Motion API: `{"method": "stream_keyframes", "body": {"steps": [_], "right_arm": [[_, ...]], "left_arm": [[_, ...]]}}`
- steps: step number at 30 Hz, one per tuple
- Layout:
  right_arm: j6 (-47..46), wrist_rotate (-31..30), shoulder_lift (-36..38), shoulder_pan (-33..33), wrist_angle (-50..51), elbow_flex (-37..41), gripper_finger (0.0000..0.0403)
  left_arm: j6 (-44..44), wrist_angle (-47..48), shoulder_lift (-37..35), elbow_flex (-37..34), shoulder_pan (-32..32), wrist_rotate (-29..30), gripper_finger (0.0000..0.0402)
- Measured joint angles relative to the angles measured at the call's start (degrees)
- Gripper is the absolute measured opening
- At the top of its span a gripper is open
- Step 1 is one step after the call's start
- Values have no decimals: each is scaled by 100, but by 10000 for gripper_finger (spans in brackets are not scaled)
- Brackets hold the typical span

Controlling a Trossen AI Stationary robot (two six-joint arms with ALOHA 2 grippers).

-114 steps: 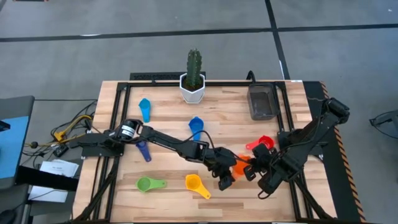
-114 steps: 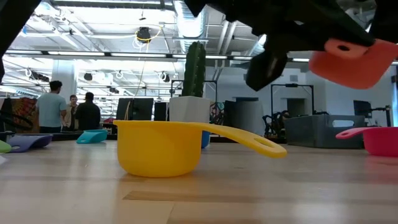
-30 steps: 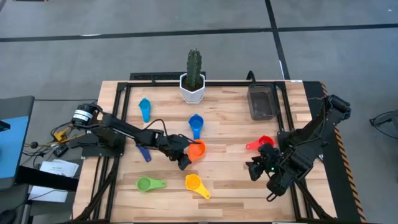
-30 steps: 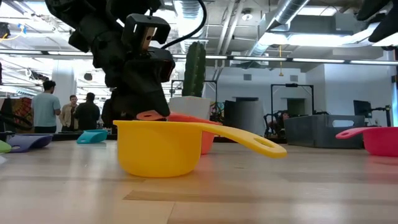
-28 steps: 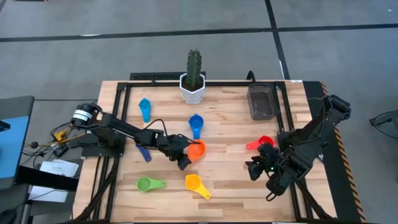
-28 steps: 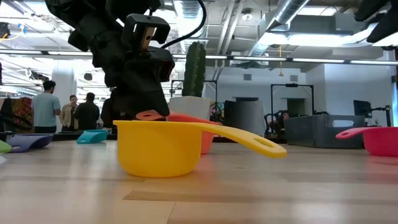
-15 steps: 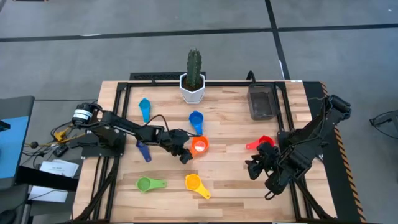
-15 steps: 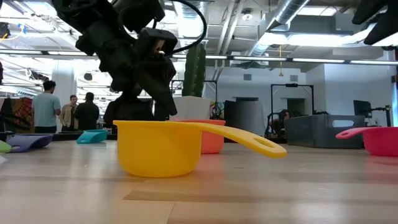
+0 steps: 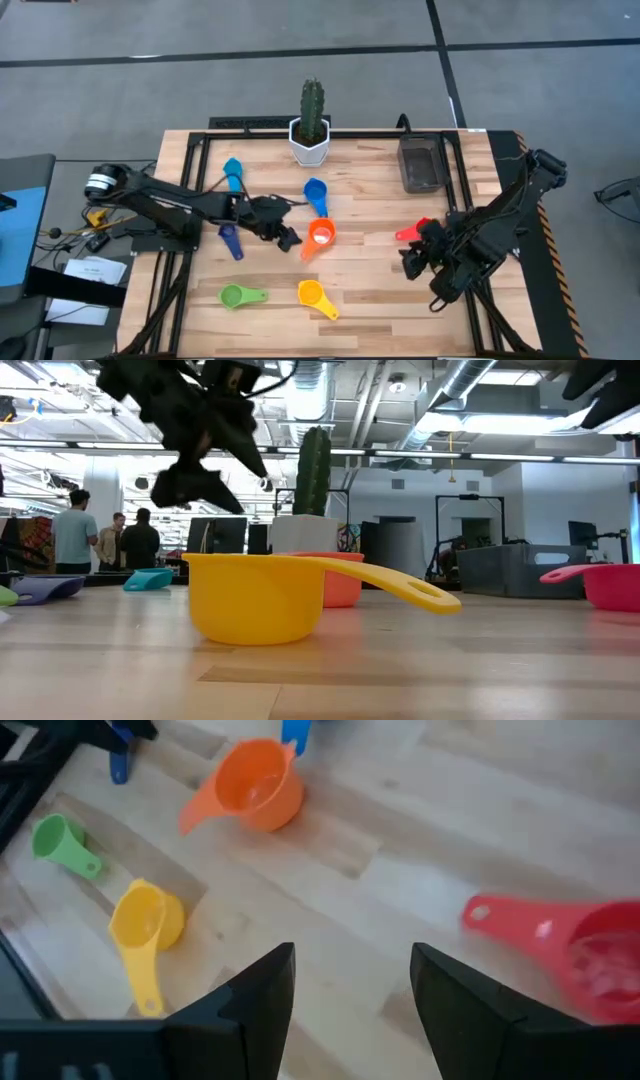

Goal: Nest measuring cups in basket
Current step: Stack the red measuring cup on top of the orange measuring cup

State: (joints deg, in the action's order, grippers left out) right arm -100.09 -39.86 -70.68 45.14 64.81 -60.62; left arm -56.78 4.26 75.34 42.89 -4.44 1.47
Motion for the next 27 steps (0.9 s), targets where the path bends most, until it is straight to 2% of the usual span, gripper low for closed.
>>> {"method": "stream_keyframes", "body": {"steps": [5,10,14,17,19,23,27], "right_arm": [[892,157,464,-388,254,0,220],[1696,422,645,-934,245,0,212],[1965,435,693,-1202,213,0,208],[2160,552,696,-1339,157,0,208],[2296,671,696,-1435,51,0,208],[2651,772,696,-1614,-326,0,204],[2858,884,752,-1769,-337,-2,203]], "left_arm": [[-138,-234,-318,0,105,294,226],[-526,-649,-82,5,-364,687,216],[-1141,-394,40,4,-812,1424,206],[-1621,-91,40,4,-904,2074,197],[-1732,23,40,2,-768,2221,192],[-1642,-112,74,52,-269,2138,186],[-1219,-134,85,364,227,1985,185]]}}
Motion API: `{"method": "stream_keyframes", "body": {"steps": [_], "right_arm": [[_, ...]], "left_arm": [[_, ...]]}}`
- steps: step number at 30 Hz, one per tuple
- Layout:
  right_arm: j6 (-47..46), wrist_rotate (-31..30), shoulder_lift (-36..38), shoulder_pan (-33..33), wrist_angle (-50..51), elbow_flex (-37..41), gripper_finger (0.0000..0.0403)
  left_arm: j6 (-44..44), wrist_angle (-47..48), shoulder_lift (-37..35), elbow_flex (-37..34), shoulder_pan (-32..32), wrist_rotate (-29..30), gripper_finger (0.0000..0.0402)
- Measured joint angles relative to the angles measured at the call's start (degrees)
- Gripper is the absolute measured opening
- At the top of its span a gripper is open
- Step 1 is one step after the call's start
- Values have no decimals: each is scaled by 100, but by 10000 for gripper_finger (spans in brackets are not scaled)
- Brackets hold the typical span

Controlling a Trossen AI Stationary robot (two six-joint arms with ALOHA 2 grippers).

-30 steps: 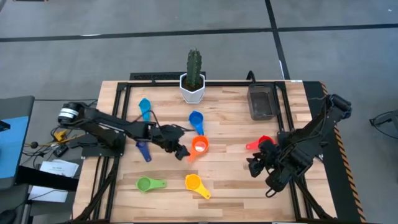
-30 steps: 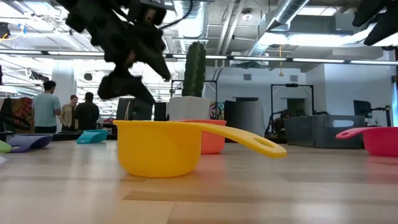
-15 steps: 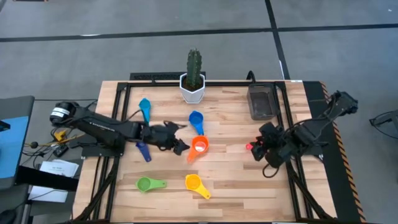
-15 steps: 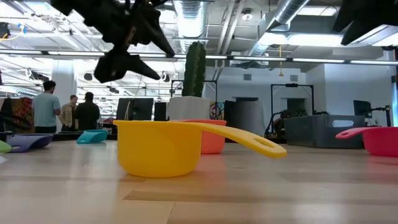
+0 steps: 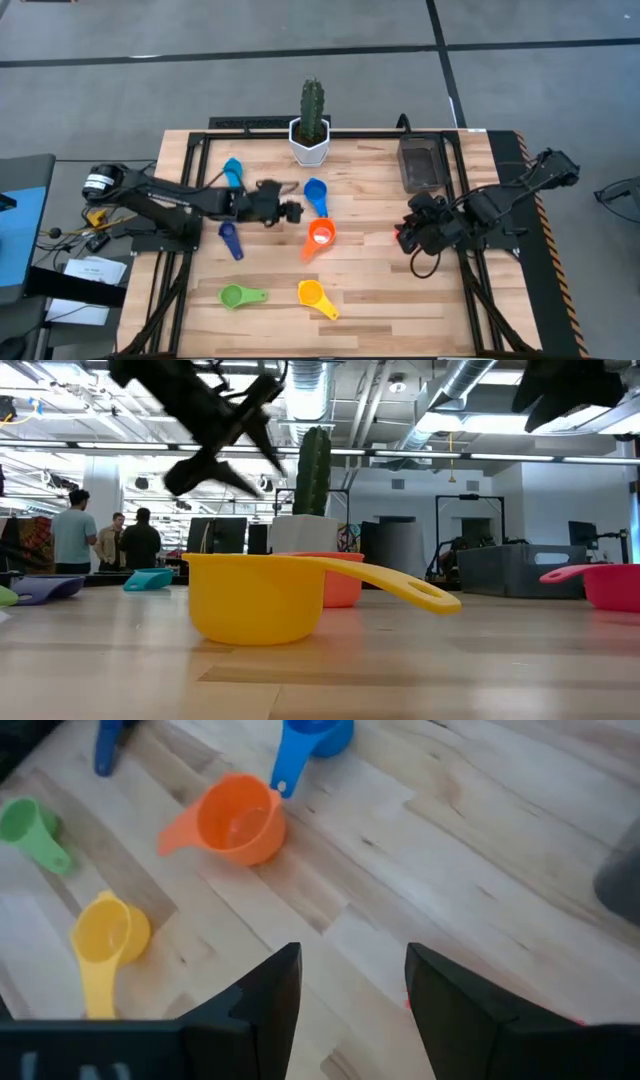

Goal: Nest measuring cups in basket
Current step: Stack the red measuring cup on top of the orange measuring cup

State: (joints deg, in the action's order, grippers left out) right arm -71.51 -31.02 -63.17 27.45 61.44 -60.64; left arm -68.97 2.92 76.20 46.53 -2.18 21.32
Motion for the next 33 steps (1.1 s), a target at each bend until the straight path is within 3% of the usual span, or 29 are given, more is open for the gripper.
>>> {"method": "stream_keyframes", "body": {"steps": [4,7,12,21,33], "right_arm": [[-32,102,237,4,453,0,207],[-240,72,458,68,928,-4,209],[-301,-75,790,-55,1406,-4,205],[-439,280,1089,-142,1886,-4,193],[-1925,407,1161,930,2083,-2,188]], "left_arm": [[469,241,-6,300,415,-74,185],[755,204,82,423,727,-470,185],[1584,-652,885,951,704,-1154,185],[2757,-595,3167,3394,584,-2150,185],[3835,-277,5291,5922,611,-2841,185]]}}
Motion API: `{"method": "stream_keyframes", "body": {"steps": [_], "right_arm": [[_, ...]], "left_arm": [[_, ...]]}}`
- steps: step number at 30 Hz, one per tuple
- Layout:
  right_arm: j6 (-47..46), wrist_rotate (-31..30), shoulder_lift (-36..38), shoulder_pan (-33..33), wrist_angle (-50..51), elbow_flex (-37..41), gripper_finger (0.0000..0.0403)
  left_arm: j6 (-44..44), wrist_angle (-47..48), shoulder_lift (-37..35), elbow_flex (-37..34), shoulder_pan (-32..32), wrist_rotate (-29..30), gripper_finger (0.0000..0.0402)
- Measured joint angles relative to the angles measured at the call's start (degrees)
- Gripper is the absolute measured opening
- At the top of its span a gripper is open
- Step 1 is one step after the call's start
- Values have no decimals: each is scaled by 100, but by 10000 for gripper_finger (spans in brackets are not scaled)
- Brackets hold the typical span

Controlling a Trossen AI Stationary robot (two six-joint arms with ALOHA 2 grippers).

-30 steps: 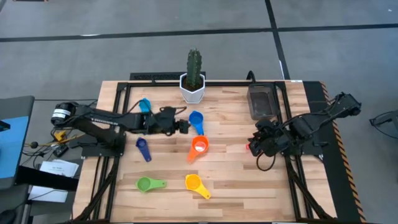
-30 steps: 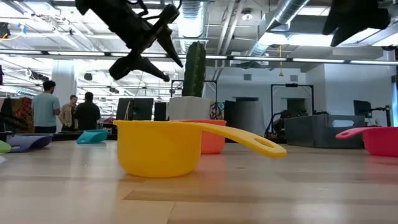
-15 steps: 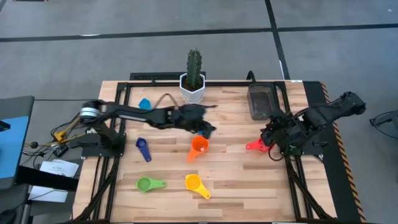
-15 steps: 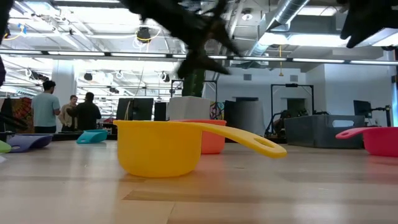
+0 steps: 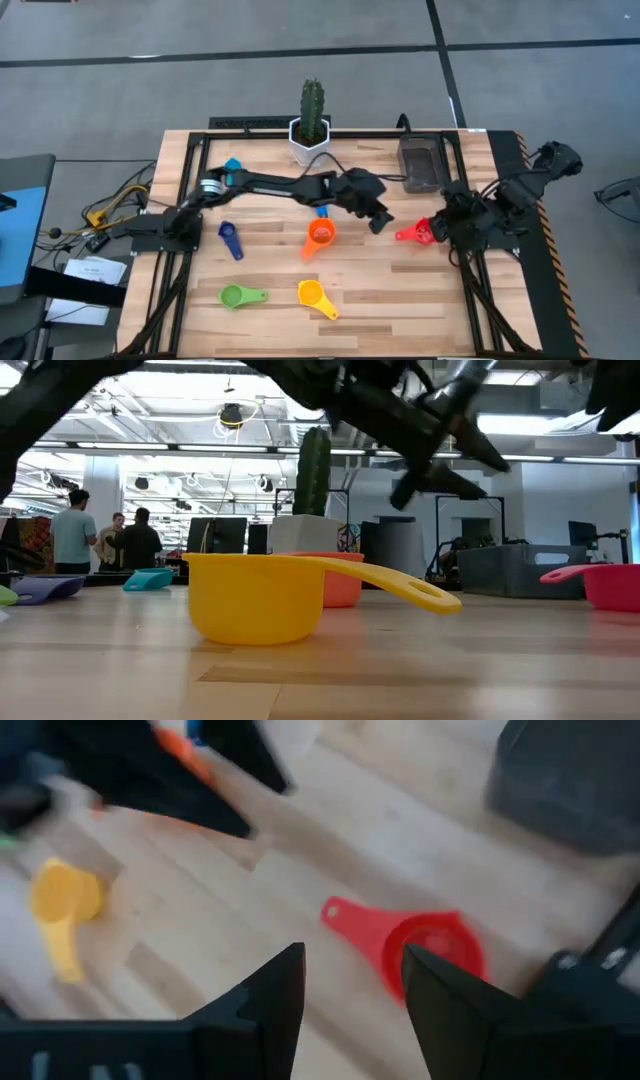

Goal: Nest measuring cups in basket
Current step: Stack the red measuring cup on top of the orange measuring cup

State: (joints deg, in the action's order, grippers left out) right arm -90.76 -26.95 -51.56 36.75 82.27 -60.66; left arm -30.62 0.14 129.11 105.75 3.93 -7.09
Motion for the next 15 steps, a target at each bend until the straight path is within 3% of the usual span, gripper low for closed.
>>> {"method": "stream_keyframes", "body": {"steps": [9,15], "right_arm": [[-1531,-12,-233,625,-54,2,176],[-2287,-8,-438,853,-145,2,181]], "left_arm": [[641,-129,1362,1147,84,-320,185],[1145,-83,1549,1215,94,-455,185]]}}
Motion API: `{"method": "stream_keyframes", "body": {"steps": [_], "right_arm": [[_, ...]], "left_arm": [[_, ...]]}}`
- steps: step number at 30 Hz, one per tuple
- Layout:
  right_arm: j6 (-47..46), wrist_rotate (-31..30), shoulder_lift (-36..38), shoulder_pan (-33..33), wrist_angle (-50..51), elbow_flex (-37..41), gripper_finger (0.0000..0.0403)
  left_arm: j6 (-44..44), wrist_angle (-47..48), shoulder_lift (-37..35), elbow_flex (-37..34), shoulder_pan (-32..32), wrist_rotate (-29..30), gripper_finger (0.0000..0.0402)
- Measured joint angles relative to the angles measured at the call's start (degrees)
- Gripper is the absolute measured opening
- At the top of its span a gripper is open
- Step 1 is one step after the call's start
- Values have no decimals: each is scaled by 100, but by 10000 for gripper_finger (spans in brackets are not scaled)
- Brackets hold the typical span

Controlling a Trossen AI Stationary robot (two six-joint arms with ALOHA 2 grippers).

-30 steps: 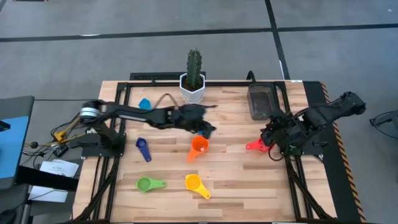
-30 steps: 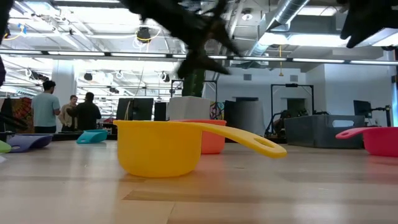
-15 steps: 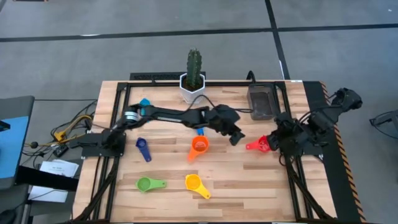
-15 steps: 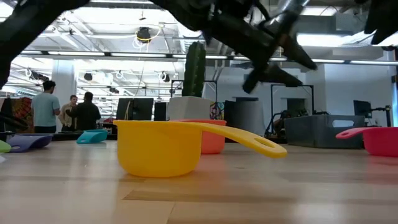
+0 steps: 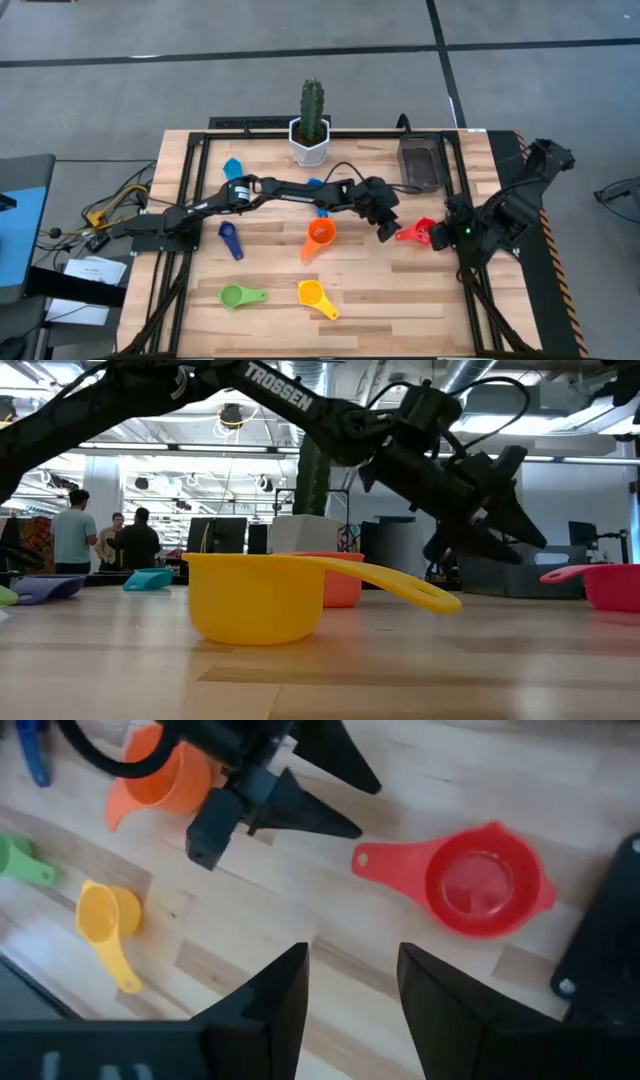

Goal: Nest measuring cups in basket
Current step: Stack the red measuring cup on top of the orange measuring cup

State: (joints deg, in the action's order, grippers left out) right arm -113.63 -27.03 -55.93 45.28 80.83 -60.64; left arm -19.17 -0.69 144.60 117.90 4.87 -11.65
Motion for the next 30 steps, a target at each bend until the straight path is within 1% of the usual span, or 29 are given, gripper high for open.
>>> {"method": "stream_keyframes", "body": {"steps": [4,6,9,14,15,17,18,20,26,30], "right_arm": [[-296,-1,-85,104,-124,0,190],[-389,0,-115,128,-146,0,194],[-467,0,-115,127,-226,0,200],[-498,1,-117,124,-352,0,209],[-504,4,-117,124,-375,0,210],[-505,5,-117,124,-416,0,212],[-505,7,-117,124,-421,0,212],[-504,11,-117,124,-439,0,212],[-487,20,-108,124,-438,0,211],[-456,22,-108,126,-462,0,213]], "left_arm": [[468,-61,0,-25,-42,18,201],[718,-173,0,-25,-101,34,221],[1205,-248,26,-27,-248,126,261],[1688,-605,187,-39,-445,849,333],[1704,-753,227,-25,-462,1086,345],[1575,-661,243,-36,-470,1479,362],[1509,-664,271,-36,-469,1561,368],[1430,-682,311,-36,-453,1546,374],[1350,-527,367,-36,-484,1317,377],[1647,-588,367,-36,-523,1315,377]]}}
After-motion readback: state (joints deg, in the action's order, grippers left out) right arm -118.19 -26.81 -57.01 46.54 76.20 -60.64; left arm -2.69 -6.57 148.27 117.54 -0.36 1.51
